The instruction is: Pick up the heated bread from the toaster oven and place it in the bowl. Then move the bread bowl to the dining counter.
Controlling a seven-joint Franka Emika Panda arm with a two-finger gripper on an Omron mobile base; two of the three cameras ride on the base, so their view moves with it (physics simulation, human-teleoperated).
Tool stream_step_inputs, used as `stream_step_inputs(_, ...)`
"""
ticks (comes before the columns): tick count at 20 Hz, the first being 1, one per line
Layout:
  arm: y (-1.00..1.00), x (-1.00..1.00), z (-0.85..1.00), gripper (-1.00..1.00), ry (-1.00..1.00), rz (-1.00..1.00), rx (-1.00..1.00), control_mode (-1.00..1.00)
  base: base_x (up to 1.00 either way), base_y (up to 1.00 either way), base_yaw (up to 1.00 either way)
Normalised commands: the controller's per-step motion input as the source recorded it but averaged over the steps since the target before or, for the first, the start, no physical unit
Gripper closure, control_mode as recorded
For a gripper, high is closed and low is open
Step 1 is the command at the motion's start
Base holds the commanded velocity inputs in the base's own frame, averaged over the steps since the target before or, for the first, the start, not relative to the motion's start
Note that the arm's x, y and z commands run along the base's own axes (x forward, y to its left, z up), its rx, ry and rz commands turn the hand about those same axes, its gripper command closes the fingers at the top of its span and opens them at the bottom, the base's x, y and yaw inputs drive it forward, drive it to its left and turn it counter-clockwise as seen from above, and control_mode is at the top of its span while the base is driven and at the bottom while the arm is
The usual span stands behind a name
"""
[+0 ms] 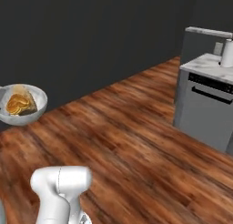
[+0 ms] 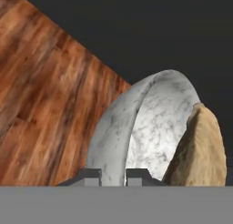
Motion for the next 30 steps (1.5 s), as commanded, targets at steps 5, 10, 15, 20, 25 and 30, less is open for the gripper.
stream_step_inputs(5, 0.0, 0.0, 0.0, 1.0, 0.0, 0.0, 0.0, 1.0, 1.0, 0.25, -0.28)
stream_step_inputs(10, 0.0, 0.0, 0.0, 1.0, 0.0, 0.0, 0.0, 1.0, 1.0, 0.28, -0.3)
stream_step_inputs(15, 0.0, 0.0, 0.0, 1.0, 0.0, 0.0, 0.0, 1.0, 1.0, 0.27, -0.3)
stream_step_inputs(20, 0.0, 0.0, 0.0, 1.0, 0.0, 0.0, 0.0, 1.0, 1.0, 0.26, -0.28)
stream_step_inputs(25, 0.0, 0.0, 0.0, 1.0, 0.0, 0.0, 0.0, 1.0, 1.0, 0.29, -0.28)
stream_step_inputs(30, 0.0, 0.0, 0.0, 1.0, 0.0, 0.0, 0.0, 1.0, 1.0, 0.48, -0.29)
